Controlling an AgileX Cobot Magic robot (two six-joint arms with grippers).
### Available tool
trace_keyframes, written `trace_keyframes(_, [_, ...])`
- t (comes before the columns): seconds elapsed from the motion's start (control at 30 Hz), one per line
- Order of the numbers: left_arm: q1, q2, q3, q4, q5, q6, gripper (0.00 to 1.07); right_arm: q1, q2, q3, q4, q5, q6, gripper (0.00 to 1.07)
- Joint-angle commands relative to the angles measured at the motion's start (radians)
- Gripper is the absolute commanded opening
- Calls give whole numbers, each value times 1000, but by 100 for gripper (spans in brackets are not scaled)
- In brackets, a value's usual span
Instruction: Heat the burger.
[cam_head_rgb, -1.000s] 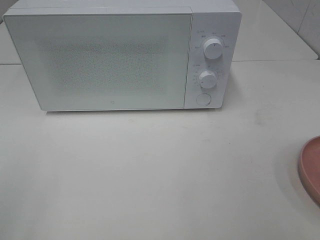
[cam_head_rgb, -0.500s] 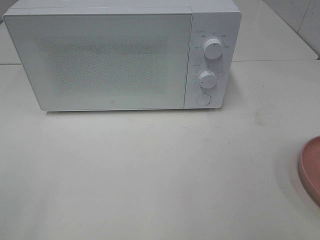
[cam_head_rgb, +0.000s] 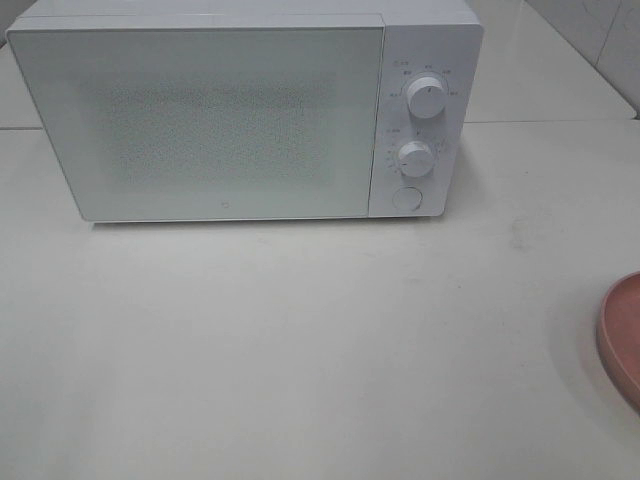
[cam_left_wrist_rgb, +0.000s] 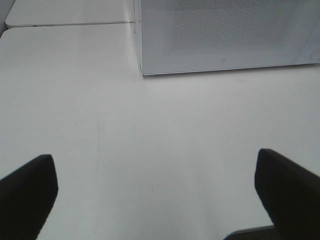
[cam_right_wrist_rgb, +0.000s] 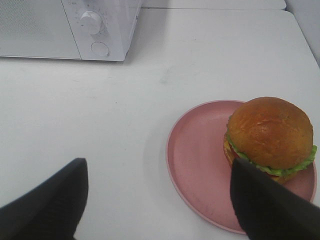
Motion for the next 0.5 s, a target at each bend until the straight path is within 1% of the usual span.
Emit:
trace_keyframes(0.03, [4,-25,0,-9,-13,-7,101,-8,-22,2,-2,1,-7,75])
trace_keyframes(0.5, [4,-25,0,-9,-13,-7,101,-8,-22,2,-2,1,-7,75])
